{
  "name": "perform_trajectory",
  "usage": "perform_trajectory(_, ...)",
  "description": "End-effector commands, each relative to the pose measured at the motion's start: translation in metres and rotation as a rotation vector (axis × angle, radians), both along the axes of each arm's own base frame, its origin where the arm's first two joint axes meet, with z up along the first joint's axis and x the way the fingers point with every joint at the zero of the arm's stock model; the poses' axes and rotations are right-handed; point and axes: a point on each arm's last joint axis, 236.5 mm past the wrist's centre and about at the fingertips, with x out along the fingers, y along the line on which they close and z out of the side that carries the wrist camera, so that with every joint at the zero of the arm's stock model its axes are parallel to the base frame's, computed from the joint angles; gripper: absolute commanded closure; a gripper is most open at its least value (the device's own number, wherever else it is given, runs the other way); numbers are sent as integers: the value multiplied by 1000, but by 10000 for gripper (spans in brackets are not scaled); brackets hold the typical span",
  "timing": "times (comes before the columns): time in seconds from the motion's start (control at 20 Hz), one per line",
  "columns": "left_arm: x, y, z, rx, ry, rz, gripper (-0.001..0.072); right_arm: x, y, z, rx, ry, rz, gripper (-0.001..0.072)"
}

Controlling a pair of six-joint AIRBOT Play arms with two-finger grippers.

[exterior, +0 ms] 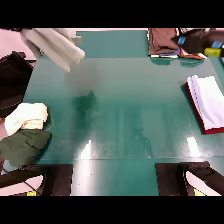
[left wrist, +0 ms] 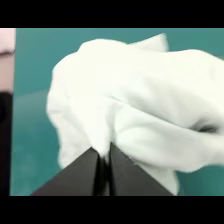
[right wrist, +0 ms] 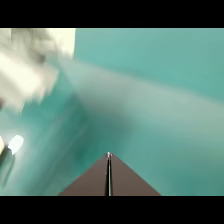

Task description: Fold the shirts.

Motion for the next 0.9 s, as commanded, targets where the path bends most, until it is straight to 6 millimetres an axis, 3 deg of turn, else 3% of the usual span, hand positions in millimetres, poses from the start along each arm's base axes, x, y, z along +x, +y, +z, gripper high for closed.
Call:
perform_trajectory(0.0, -54, -76, 18, 6, -16, -222, 685, -5, 0, 48, 4, -107, 2, 690)
perform_trajectory(0.1, -64, -129, -15, 38, 56, -344, 684, -5, -1, 64, 5, -141, 1, 690)
perform_trajectory(0.25, -75, -207, -86, 122, 198, -518, 682, -6, -9, 77, -11, -156, -5, 690)
perform_trajectory(0.3, -79, -232, -107, 109, 243, -570, 559, -8, -12, 77, -21, -150, -4, 690)
perform_trajectory(0.35, -81, -254, -122, 71, 278, -614, 224, -9, -15, 78, -28, -147, -7, 690)
perform_trajectory(0.4, -78, -267, -133, 40, 303, -628, 142, -11, -17, 78, -32, -146, -10, 690)
perform_trajectory(0.45, -72, -271, -142, 43, 311, -623, 142, -15, -19, 78, -37, -145, -13, 691)
perform_trajectory(0.55, -51, -254, -152, 33, 333, -551, 142, -20, -22, 83, -40, -156, -20, 690)
perform_trajectory(0.7, -7, -195, -169, -68, 403, -339, 142, -25, -22, 86, -41, -165, -21, 690)
perform_trajectory(0.8, 4, -163, -203, -139, 509, -251, 142, -25, -22, 85, -42, -163, -20, 690)
perform_trajectory(0.85, 0, -156, -227, -192, 588, -234, 142, -24, -22, 84, -41, -161, -21, 690)
